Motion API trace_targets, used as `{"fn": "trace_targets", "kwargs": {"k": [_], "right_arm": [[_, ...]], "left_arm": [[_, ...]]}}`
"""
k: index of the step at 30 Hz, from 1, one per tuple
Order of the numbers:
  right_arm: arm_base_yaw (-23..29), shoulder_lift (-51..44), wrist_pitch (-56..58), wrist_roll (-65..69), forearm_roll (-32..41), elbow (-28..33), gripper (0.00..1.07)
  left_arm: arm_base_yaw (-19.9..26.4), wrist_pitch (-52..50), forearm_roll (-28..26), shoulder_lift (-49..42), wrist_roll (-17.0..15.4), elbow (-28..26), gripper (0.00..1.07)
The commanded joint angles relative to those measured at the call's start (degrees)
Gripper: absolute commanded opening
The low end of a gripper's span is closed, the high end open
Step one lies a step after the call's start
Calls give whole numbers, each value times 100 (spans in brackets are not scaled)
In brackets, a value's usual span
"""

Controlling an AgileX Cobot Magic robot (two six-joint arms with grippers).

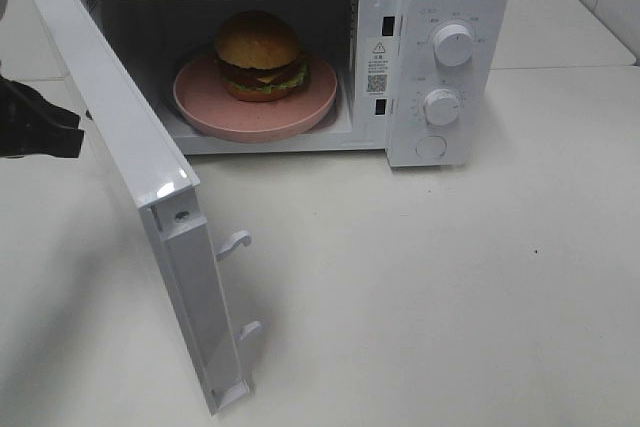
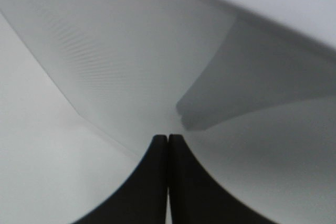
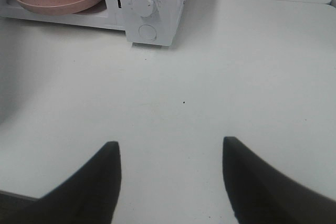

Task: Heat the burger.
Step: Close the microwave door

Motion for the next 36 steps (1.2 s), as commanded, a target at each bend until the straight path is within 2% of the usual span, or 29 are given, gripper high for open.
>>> {"fn": "trace_targets", "kwargs": {"k": [1, 11, 15, 24, 31, 35, 36], "right_arm": [[-17, -149, -92, 34, -34, 11, 55], [-17, -149, -92, 40, -34, 11, 55], [-17, -149, -92, 40, -34, 11, 55], [-17, -149, -92, 40, -34, 11, 55], [-17, -149, -92, 40, -34, 11, 55], [-17, -149, -92, 40, -34, 11, 55], [-17, -149, -92, 40, -34, 11, 55]], "left_arm": [[-206, -69, -103, 212, -11, -126, 0], [-682, -430, -120, 688, -11, -470, 0], [-985, -447, -120, 940, -11, -796, 0], [-1329, -470, -120, 1404, -34, -1346, 0], [-1518, -447, -120, 1902, -430, -2011, 0], [-1576, -447, -120, 2086, -533, -2309, 0], [-1627, -458, -120, 2200, -670, -2521, 0]]}}
